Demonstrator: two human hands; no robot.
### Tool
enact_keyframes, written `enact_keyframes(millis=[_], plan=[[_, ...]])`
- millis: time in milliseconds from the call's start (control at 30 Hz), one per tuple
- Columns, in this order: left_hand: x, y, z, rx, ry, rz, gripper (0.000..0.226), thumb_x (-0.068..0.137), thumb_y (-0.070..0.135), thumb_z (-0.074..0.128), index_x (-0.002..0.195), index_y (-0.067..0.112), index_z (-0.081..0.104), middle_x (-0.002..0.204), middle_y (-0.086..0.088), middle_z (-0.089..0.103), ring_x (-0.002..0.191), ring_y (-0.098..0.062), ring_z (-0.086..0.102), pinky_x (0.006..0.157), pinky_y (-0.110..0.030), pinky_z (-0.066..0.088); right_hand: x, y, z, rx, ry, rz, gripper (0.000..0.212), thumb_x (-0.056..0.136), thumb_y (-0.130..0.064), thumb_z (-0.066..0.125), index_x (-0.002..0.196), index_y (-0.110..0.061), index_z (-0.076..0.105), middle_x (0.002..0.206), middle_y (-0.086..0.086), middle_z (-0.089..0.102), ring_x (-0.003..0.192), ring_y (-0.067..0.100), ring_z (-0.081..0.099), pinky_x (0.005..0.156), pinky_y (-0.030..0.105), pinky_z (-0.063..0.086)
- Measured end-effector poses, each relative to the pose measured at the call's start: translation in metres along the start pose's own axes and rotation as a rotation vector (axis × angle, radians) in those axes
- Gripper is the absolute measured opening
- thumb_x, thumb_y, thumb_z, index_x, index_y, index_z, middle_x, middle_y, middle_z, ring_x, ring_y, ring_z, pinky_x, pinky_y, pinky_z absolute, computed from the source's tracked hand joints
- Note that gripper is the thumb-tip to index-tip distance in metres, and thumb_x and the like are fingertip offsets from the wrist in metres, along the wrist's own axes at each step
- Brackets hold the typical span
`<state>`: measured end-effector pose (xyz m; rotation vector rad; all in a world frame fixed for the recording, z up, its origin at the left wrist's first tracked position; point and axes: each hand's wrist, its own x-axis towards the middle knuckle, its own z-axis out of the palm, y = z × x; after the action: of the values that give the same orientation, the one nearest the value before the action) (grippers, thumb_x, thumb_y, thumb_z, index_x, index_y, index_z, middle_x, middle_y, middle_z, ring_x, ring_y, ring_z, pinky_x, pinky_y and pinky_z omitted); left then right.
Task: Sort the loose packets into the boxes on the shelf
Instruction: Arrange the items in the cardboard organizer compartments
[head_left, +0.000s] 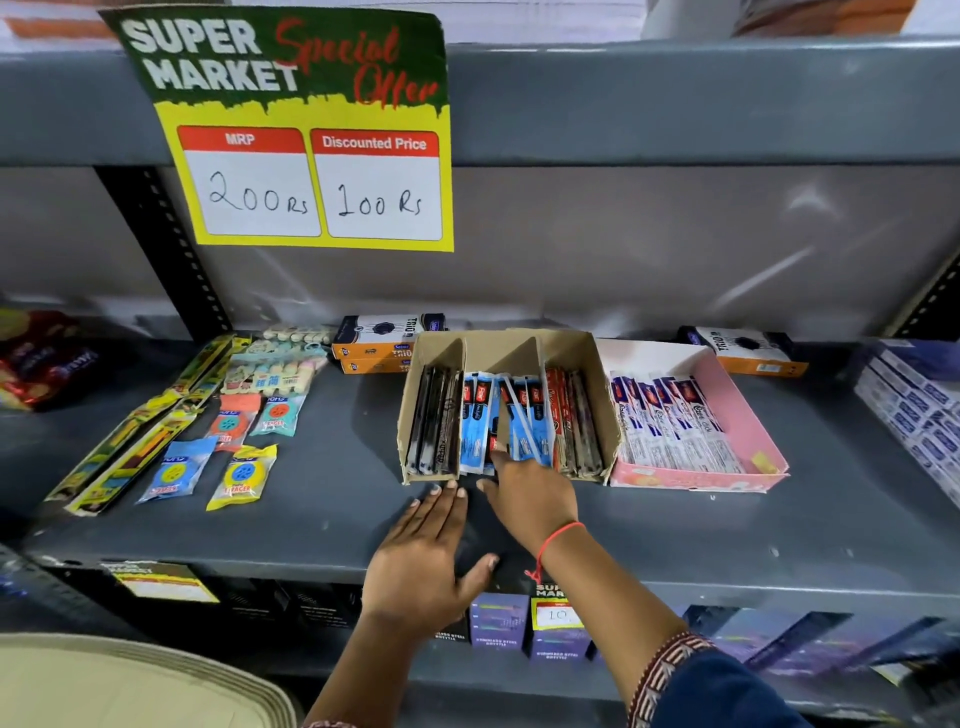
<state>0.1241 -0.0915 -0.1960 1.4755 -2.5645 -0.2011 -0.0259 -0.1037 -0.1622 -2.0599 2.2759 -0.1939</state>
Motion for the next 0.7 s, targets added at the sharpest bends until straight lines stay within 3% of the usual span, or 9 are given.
enact_keyframes(millis=[267, 467, 533, 600, 633, 700], plan=[[0.001, -0.002, 0.004, 0.006, 0.000, 0.013, 0.082, 0.091, 0.063, 0.012, 0.123, 0.003, 0.058, 0.125, -0.014, 0.060, 0.116, -0.027, 0.056, 0.094, -0.047, 0.043, 0.007, 0.002, -0.002, -0.088, 0.026, -0.085, 0.036, 0.098, -0.034, 0.039, 0.120, -0.007, 0.053, 0.106, 0.012, 0.071, 0.099, 0.031, 0.069, 0.077, 0.035, 0.053], [0.002, -0.003, 0.006, 0.016, 0.002, 0.019, 0.081, 0.091, 0.063, 0.013, 0.124, 0.003, 0.057, 0.127, -0.014, 0.059, 0.116, -0.027, 0.056, 0.094, -0.048, 0.043, 0.008, 0.005, -0.010, -0.122, -0.003, -0.170, 0.026, 0.091, 0.000, 0.041, 0.111, -0.003, 0.057, 0.099, 0.014, 0.072, 0.090, 0.032, 0.071, 0.063, 0.031, 0.045], [0.002, -0.003, 0.007, 0.024, -0.002, 0.023, 0.081, 0.091, 0.063, 0.013, 0.125, 0.003, 0.056, 0.128, -0.014, 0.058, 0.118, -0.027, 0.055, 0.095, -0.048, 0.042, 0.000, 0.005, -0.018, -0.129, 0.064, -0.146, 0.017, 0.072, -0.004, 0.069, 0.089, -0.005, 0.067, 0.070, 0.012, 0.073, 0.062, 0.026, 0.072, 0.048, 0.025, 0.047], [0.002, -0.004, 0.008, 0.035, -0.004, 0.027, 0.081, 0.091, 0.063, 0.013, 0.126, 0.003, 0.055, 0.129, -0.014, 0.057, 0.119, -0.027, 0.054, 0.096, -0.048, 0.040, 0.000, 0.006, -0.015, -0.095, 0.089, -0.097, 0.034, 0.030, -0.009, 0.089, 0.055, -0.013, 0.067, 0.032, 0.006, 0.054, 0.024, 0.016, 0.055, 0.028, 0.013, 0.034], [0.002, -0.004, 0.008, 0.041, -0.003, 0.027, 0.081, 0.092, 0.063, 0.013, 0.127, 0.003, 0.054, 0.129, -0.014, 0.057, 0.119, -0.026, 0.054, 0.096, -0.048, 0.040, 0.002, 0.008, -0.011, -0.035, 0.135, -0.081, 0.037, 0.022, -0.009, 0.089, 0.050, -0.013, 0.065, 0.026, 0.005, 0.048, 0.018, 0.015, 0.048, 0.025, 0.011, 0.030], [0.002, -0.004, 0.008, 0.048, -0.003, 0.025, 0.081, 0.092, 0.063, 0.013, 0.127, 0.003, 0.054, 0.129, -0.014, 0.057, 0.119, -0.026, 0.053, 0.097, -0.047, 0.039, -0.005, 0.007, -0.015, 0.024, 0.155, 0.003, 0.028, 0.038, -0.010, 0.088, 0.057, -0.012, 0.068, 0.030, 0.008, 0.052, 0.023, 0.020, 0.054, 0.025, 0.015, 0.034]])
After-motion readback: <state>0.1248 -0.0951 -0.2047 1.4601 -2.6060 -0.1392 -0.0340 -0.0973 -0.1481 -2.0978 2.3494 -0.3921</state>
